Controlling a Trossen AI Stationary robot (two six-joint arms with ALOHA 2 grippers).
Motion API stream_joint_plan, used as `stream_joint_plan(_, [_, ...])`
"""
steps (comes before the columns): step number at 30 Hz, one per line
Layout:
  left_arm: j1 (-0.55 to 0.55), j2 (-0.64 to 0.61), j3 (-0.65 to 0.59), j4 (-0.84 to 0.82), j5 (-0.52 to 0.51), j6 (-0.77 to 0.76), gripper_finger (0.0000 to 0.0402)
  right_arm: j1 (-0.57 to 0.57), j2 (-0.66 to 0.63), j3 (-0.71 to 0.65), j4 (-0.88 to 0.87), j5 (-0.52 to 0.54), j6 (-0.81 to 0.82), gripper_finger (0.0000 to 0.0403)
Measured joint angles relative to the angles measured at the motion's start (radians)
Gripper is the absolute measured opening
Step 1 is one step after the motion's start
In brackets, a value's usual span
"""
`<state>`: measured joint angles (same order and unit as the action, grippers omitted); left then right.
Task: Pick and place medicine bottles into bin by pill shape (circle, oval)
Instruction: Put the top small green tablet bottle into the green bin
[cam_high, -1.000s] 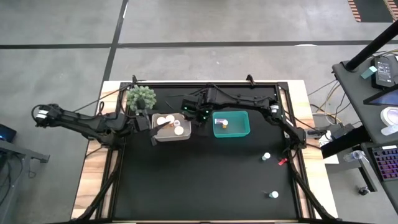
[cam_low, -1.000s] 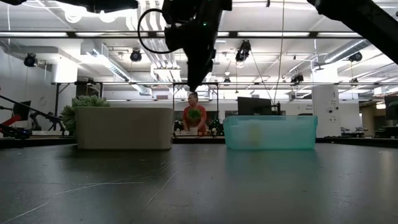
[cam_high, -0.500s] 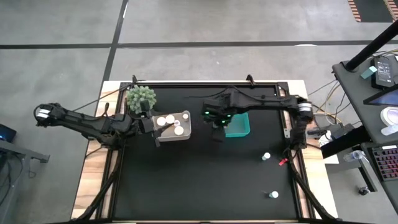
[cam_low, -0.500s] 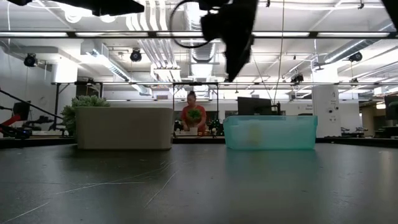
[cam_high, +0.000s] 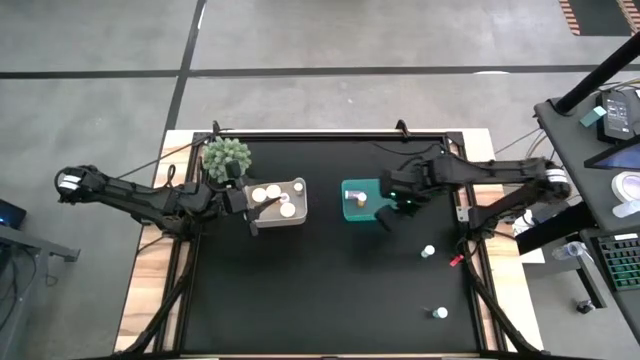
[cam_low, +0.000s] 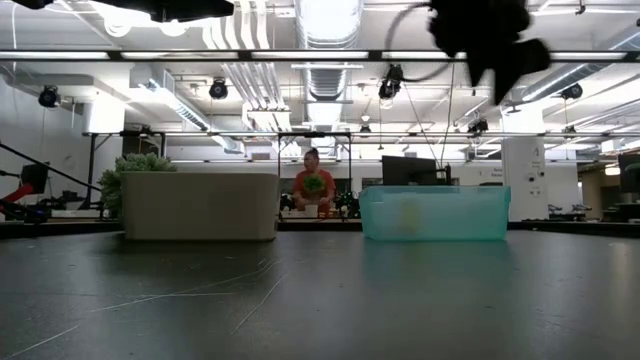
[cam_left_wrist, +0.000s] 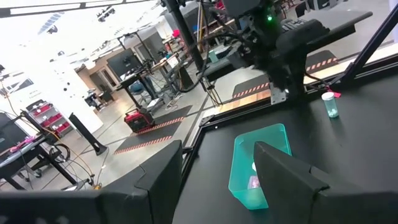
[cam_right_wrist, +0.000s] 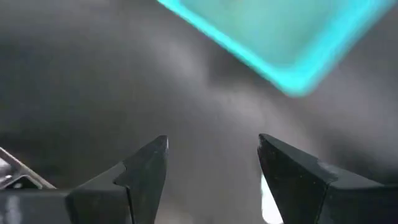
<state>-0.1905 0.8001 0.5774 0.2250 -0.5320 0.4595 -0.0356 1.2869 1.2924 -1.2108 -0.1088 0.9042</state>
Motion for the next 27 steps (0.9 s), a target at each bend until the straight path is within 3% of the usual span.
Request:
stream_joint_plan(8, [0.000,0.000,0.000,0.003,0.000,-0.001,0.0183,0.086,-0.090,-0.150,-0.197,-0.060,0.315,0.0240])
stream_joint_plan(18, [0.000,0.000,0.000,0.003,0.000,-0.006,0.0183,0.283,-0.106,-0.345,-0.095,-0.066,0.481,0.0232])
stream_joint_plan(27, [0.000,0.000,-0.001,0.003,0.000,-0.007,0.0183,0.315,-0.108,-0.427,0.004,-0.047,0.499,0.0224])
